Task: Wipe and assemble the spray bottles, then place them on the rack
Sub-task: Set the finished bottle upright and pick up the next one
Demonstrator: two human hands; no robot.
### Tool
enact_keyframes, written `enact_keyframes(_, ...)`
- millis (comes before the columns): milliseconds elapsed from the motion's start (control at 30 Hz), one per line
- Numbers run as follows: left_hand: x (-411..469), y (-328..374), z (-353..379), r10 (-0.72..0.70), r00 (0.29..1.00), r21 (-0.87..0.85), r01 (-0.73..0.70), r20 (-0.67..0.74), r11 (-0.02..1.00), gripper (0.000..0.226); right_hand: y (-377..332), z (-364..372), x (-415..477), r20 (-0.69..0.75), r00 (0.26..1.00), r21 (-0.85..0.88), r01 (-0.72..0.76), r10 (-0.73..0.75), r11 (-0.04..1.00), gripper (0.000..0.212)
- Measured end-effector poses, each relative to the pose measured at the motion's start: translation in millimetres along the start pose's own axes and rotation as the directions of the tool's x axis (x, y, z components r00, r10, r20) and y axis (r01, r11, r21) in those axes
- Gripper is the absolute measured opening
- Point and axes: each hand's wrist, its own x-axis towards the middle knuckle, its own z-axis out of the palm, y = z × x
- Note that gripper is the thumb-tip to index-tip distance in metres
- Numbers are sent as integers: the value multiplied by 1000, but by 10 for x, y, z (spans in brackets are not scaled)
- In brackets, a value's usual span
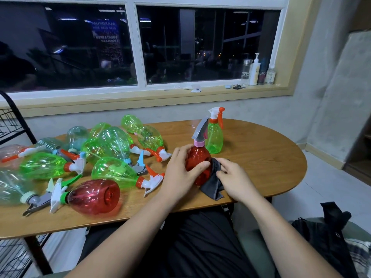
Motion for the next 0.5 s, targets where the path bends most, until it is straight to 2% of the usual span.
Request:
enact_keyframes(133,1,-26,-2,7,1000,-16,-7,4,1000,66,-207,-5,58,-90,996,205,23,-4,978,57)
enact_keyframes(300,10,-45,9,37,999,14,-37,10,999,68,-412,24,129,-147,986,224,112,-80,968,51)
enact_keyframes(400,2,-30,-6,35,999,19,-35,8,999,68,-445,34,88,-140,988,366,119,-71,923,52)
enact_keyframes(500,2,-20,-12,34,999,17,-34,16,999,67,-390,100,-5,-124,989,408,119,-74,905,56)
